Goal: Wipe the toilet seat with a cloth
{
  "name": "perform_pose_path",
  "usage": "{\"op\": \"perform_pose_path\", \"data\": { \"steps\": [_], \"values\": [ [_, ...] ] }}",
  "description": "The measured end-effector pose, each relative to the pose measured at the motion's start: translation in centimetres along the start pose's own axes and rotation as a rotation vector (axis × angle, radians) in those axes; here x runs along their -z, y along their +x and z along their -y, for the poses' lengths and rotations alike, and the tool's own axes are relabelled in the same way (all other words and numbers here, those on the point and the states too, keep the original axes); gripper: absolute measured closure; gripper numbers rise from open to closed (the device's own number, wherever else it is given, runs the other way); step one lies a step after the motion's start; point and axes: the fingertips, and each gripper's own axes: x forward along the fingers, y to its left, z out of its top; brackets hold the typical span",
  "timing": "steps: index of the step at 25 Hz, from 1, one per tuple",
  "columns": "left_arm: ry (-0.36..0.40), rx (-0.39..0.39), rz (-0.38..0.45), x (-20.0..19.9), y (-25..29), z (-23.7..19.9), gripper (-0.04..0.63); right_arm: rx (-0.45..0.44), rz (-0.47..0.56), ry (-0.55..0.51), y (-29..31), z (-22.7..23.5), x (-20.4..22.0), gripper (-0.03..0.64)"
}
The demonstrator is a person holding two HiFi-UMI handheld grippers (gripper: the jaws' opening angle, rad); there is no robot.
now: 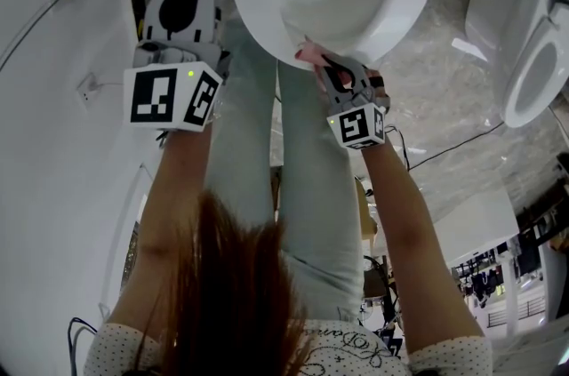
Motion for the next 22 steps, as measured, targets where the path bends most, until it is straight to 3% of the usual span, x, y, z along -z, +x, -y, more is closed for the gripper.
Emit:
{"op": "perform_pose_path", "data": {
  "steps": [22],
  "values": [
    [-0.011, -0.024, -0.018, 1.1, -1.5, -1.7, 0.603, -0.184, -0.056, -0.199, 1.6, -2.9, -1.5, 0.594]
  ]
}}
